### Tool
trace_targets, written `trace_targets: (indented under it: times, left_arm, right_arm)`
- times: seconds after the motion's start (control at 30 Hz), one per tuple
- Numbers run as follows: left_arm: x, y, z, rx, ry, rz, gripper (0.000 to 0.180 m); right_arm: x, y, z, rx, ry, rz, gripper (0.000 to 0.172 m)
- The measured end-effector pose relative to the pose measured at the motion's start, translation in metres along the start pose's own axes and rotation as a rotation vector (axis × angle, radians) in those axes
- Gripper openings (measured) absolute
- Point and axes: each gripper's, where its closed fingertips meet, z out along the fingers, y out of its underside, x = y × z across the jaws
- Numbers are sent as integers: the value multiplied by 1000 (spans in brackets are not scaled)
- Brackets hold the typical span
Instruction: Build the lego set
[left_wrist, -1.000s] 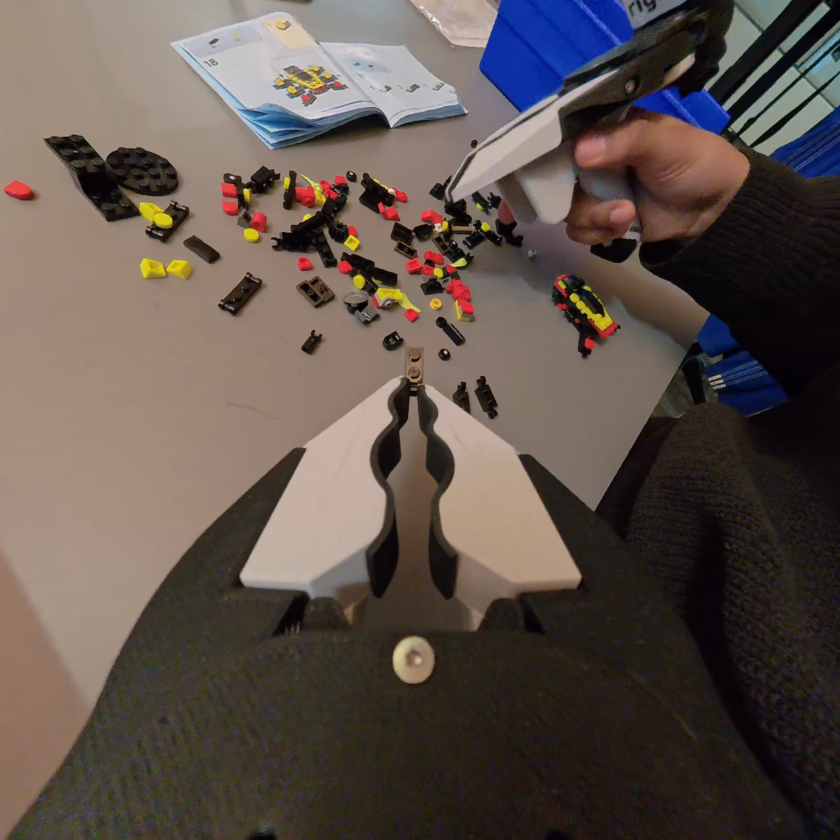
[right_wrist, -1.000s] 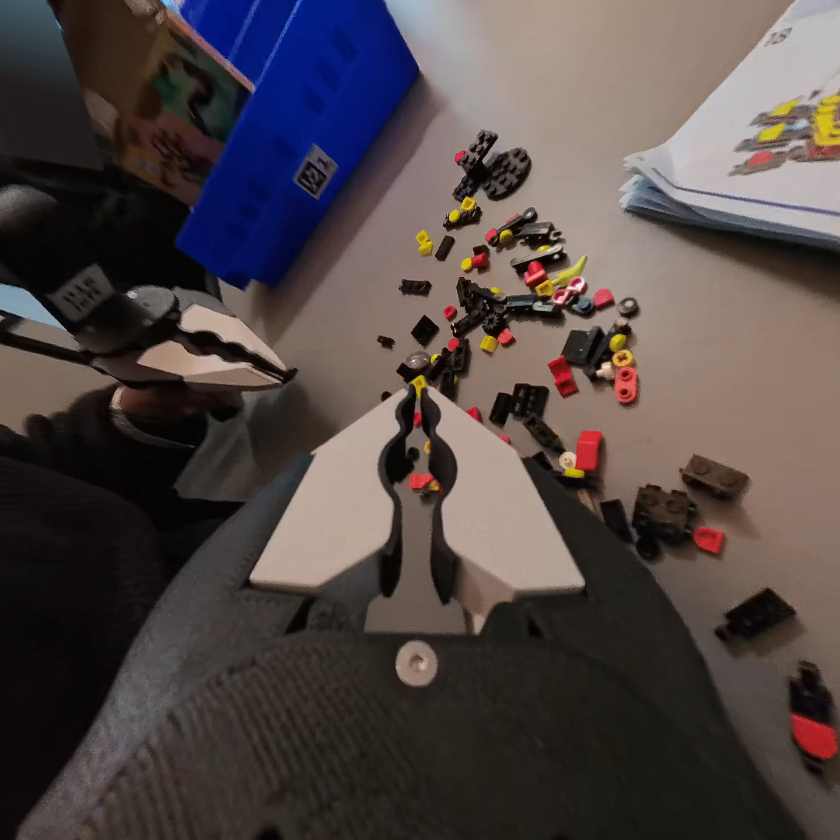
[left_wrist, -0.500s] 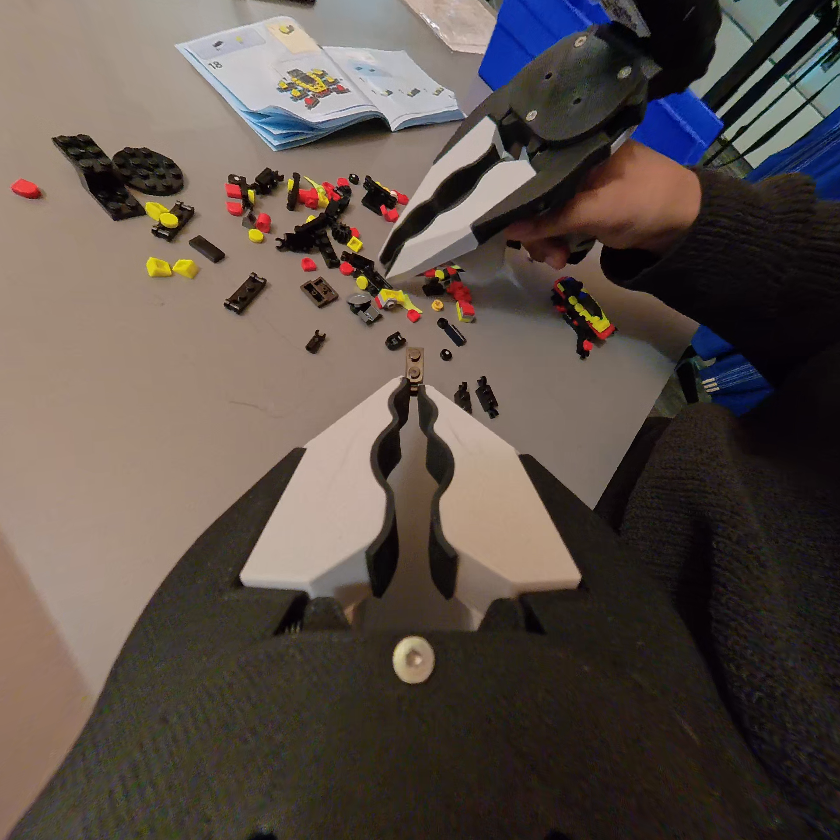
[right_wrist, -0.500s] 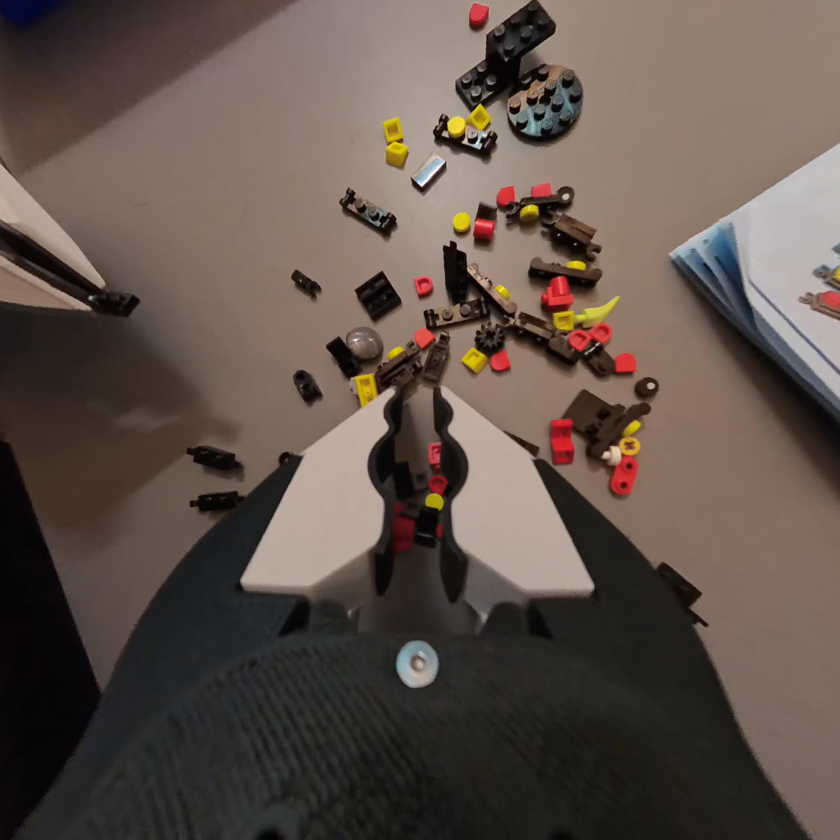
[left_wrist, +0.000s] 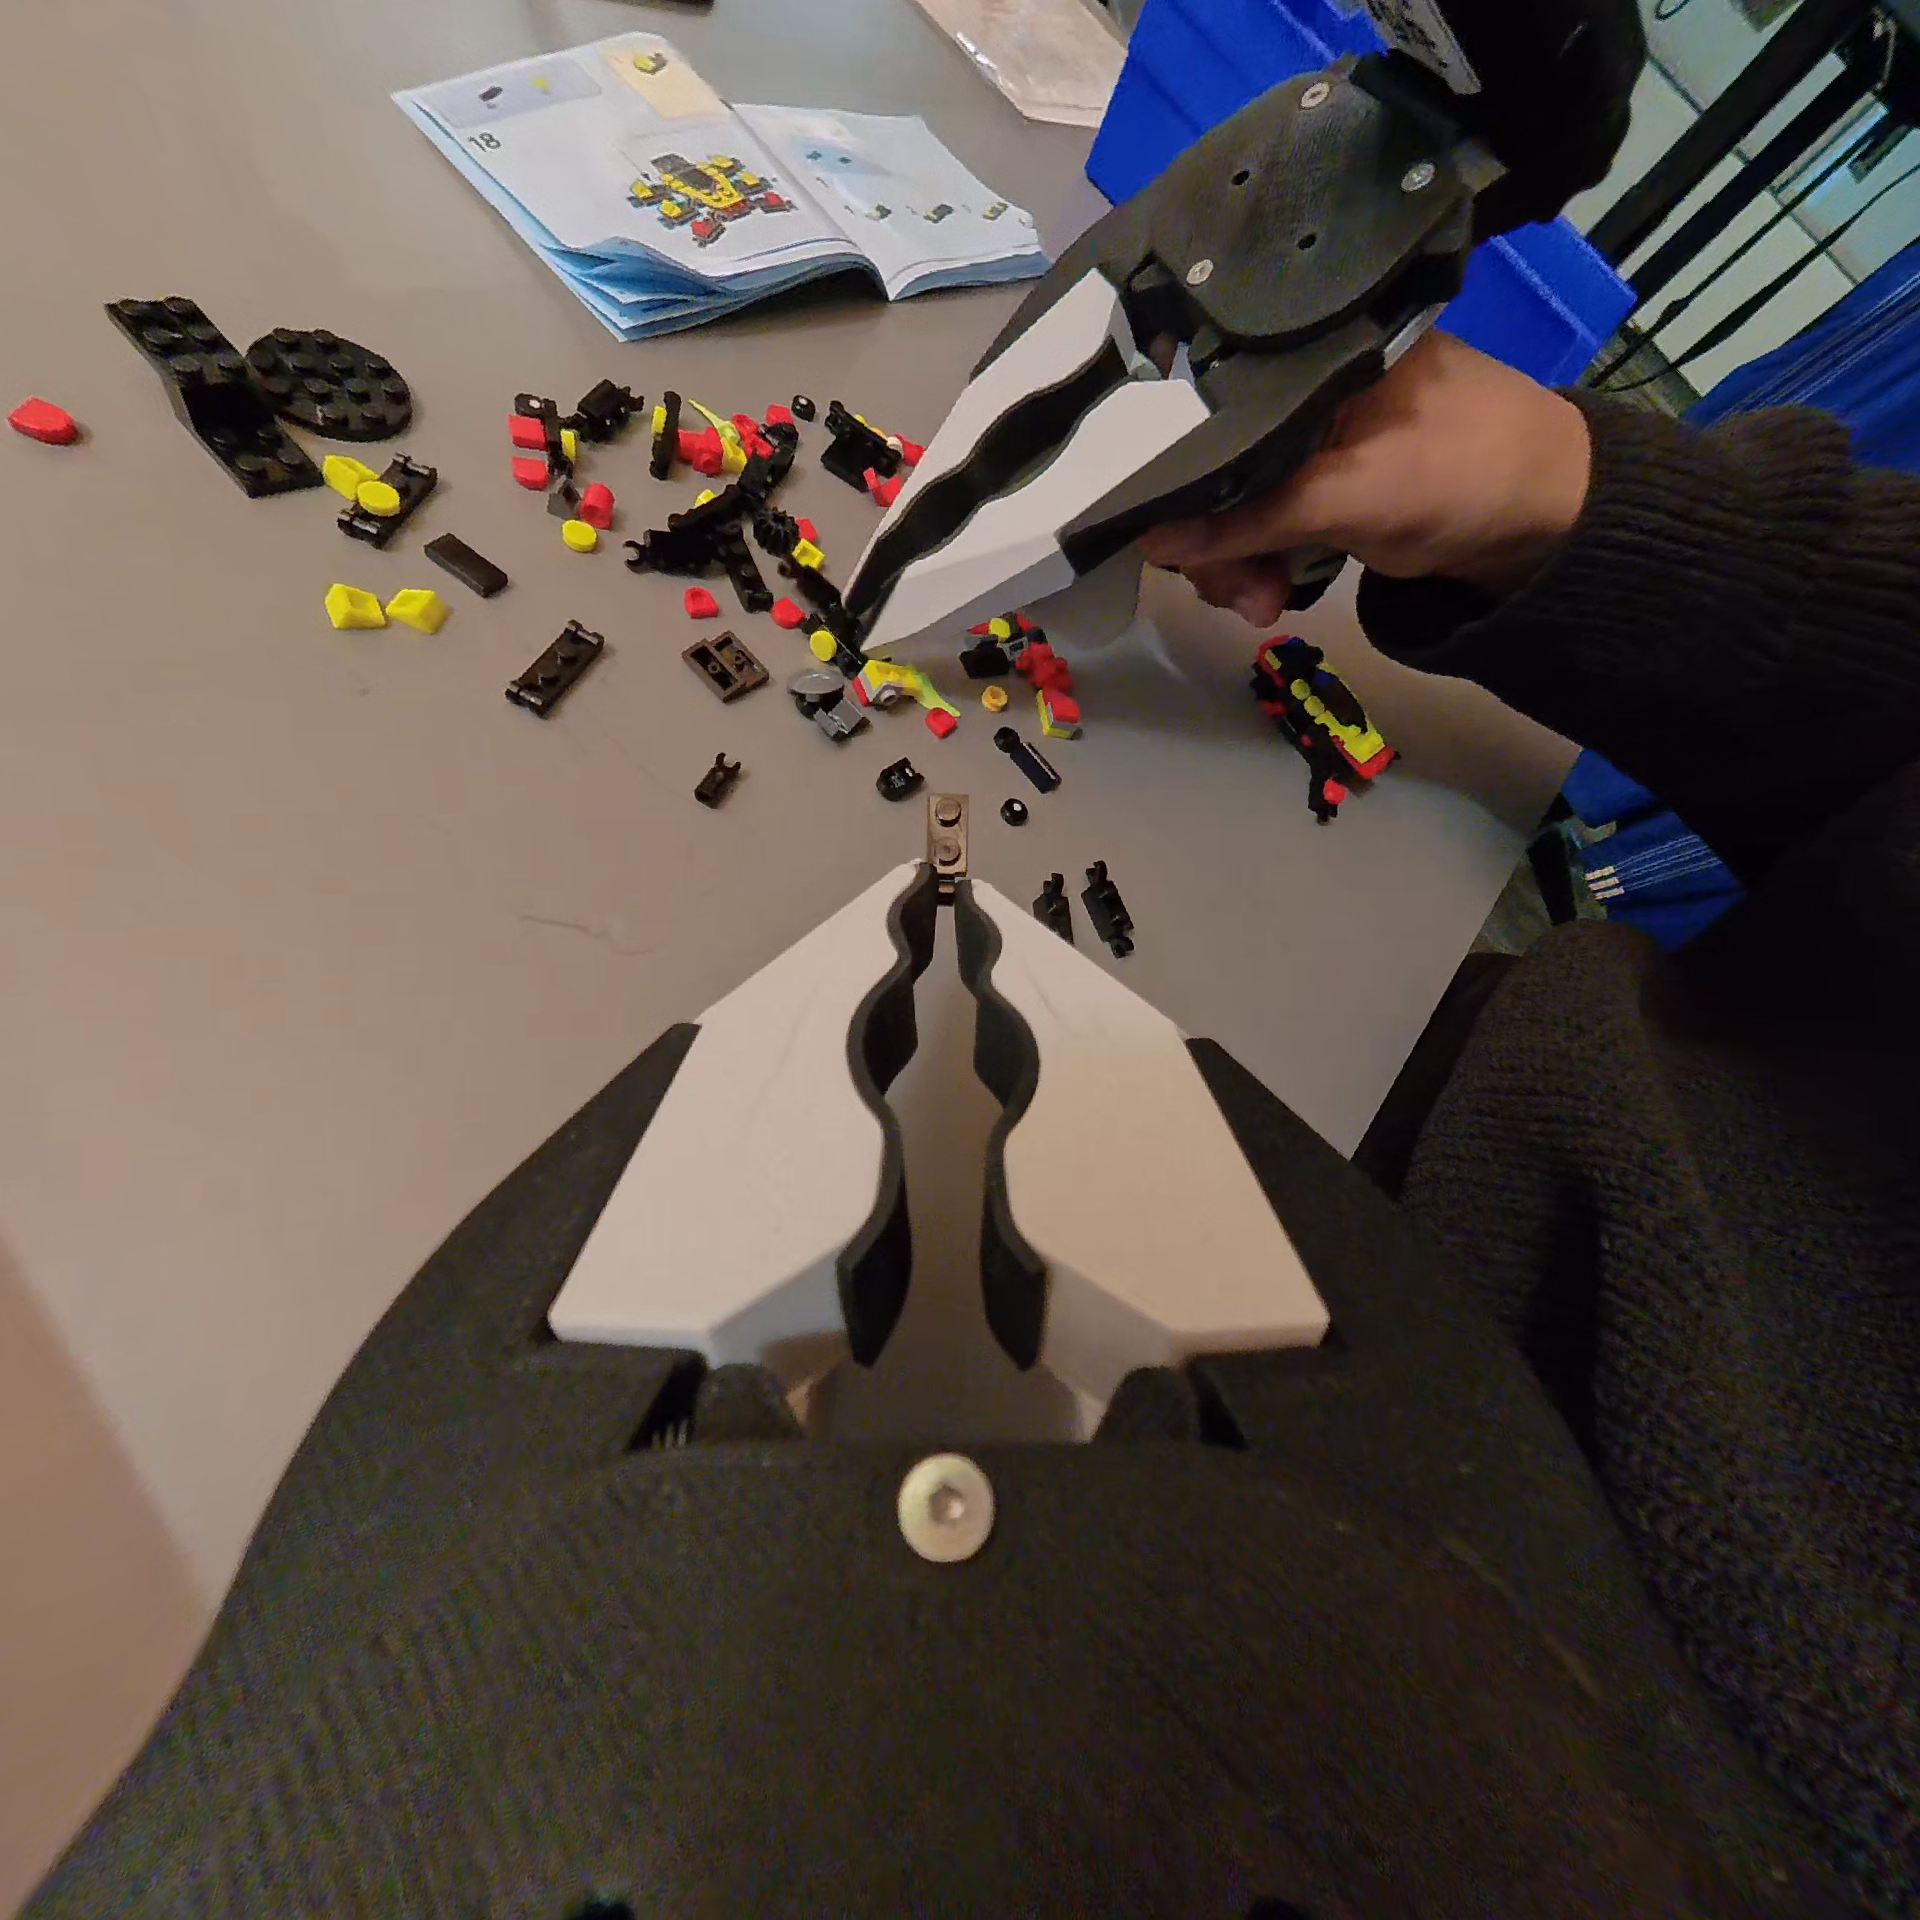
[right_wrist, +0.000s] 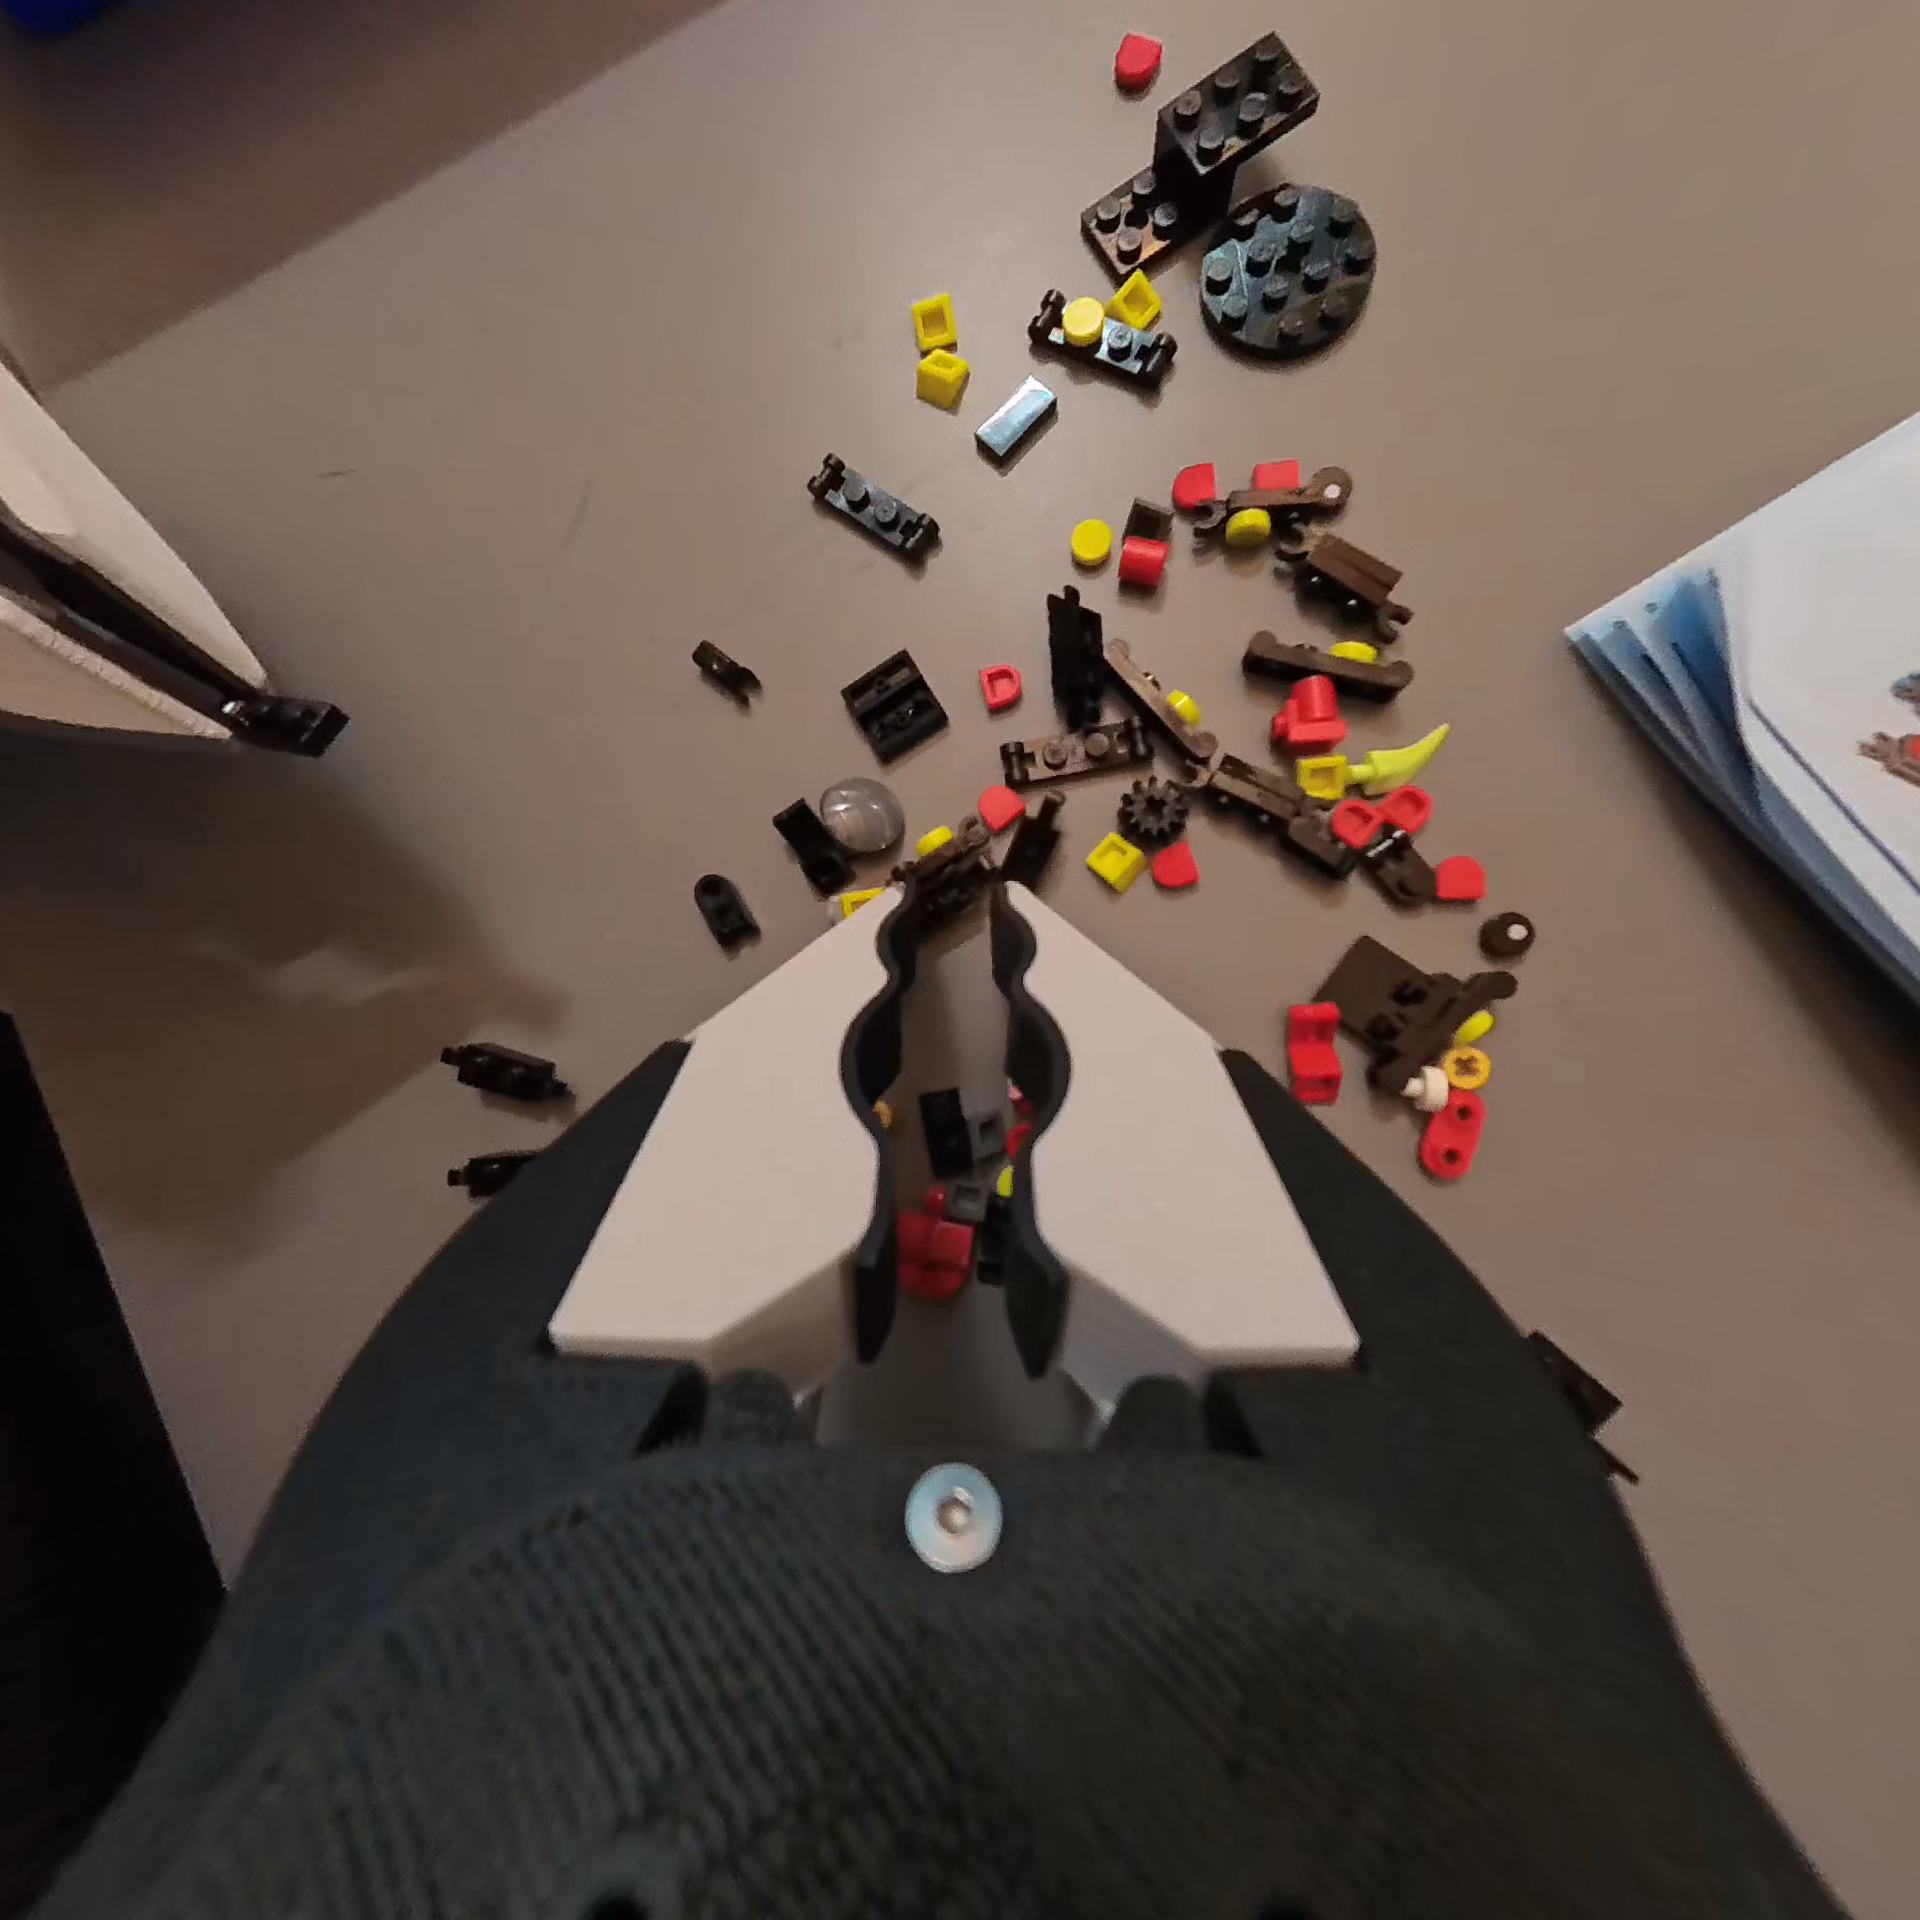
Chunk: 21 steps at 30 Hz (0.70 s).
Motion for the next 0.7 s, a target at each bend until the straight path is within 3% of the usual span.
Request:
trace_targets:
  times: [0.23,0.7]
  left_arm:
    - [0,0,1,-1,3,-2,0]
    - [-3,1,1,-3,-16,18,0]
  right_arm:
    - [10,-10,-6,36,19,3,10]
    - [18,-7,9,-65,45,-60,6]
